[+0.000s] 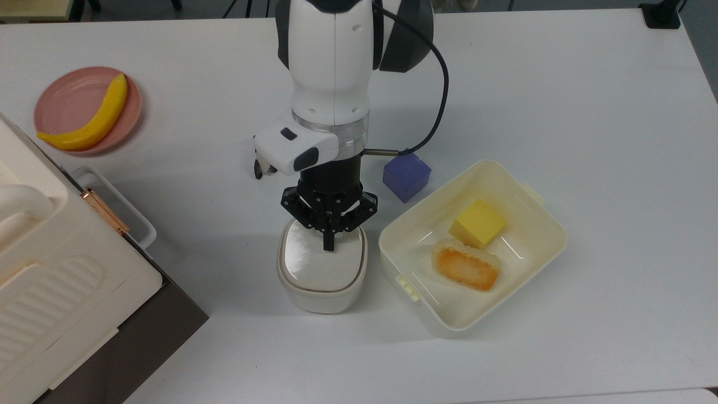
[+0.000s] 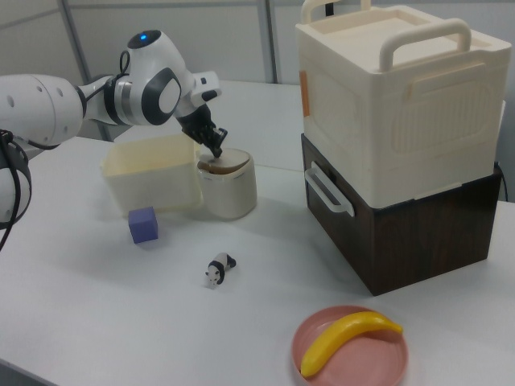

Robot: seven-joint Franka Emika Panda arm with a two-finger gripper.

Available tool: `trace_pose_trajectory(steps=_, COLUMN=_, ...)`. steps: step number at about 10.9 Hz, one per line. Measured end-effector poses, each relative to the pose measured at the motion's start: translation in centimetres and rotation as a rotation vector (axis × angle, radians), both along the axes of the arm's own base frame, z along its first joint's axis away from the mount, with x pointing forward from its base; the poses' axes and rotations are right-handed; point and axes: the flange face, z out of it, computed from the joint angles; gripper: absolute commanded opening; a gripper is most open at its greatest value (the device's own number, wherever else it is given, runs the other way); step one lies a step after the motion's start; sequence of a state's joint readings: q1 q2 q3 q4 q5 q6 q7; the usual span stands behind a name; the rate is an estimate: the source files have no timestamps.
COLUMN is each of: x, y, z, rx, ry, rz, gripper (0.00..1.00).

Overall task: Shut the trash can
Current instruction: 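Press the lid shut and lift the gripper off the can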

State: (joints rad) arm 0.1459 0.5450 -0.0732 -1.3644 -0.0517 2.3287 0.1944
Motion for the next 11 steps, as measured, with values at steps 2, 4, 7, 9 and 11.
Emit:
trace_pose_trajectory(steps=2, x=-0.3, y=0.4, z=-1.8, rx=-0.016, ry=0.031, rz=0.026, gripper=0.0)
trace_pose_trajectory(steps=4, x=-0.4, y=0.6, z=-1.8, rx=-0.022, ry=0.033, rz=0.038, gripper=0.0)
trace_pose_trajectory(steps=7, x=-0.5, y=0.7, z=-1.4, rx=-0.021, ry=0.03, rz=0.041, gripper=0.04)
trace_pose_trajectory(steps=9, x=-1.1, y=0.6, z=0.1, rx=-0.02, ry=0.03, rz=0.038, gripper=0.45)
trace_pose_trajectory(steps=11, x=-2.9, y=-0.7, z=3.6, rx=-0.018, ry=0.056, rz=0.018, gripper=1.0)
